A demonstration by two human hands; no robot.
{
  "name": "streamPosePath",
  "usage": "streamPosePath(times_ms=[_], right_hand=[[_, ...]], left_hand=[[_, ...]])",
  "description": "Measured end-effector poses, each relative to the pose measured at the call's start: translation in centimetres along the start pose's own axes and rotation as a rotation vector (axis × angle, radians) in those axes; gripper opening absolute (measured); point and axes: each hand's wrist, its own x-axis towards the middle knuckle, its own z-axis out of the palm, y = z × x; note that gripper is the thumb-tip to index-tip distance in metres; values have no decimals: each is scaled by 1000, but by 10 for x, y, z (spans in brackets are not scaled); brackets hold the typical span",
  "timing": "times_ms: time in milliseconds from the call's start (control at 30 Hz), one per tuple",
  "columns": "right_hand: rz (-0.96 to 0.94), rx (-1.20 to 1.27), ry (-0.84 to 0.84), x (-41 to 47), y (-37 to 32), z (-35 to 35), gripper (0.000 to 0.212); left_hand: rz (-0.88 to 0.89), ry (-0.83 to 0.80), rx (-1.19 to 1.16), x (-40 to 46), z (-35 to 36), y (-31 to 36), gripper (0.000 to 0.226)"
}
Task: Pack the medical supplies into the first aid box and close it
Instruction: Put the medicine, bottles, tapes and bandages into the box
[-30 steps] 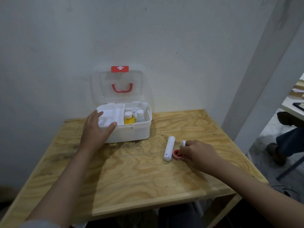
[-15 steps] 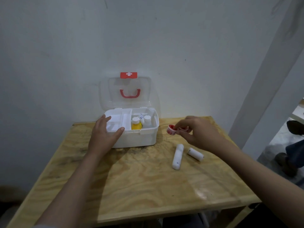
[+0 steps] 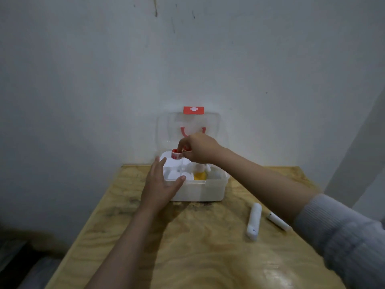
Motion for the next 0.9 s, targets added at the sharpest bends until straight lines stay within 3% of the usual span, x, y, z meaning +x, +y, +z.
streamPosePath(times_ms=[233,500,767,900], right_hand=[[-55,-115,-133,44,-11,37,20],[-51,14,-148,40,-1,26,25],[55,72,2,-38,37,-27,15],[157,21,-99,-106,72,-34,11]], left_hand=[[-34,-22,-23,0,-1,0,105],[-52,-20,8,3,-2,-7,106],[-45,-6,25,5,-4,-7,101],[-40,0,20,5,-3,-7,99]])
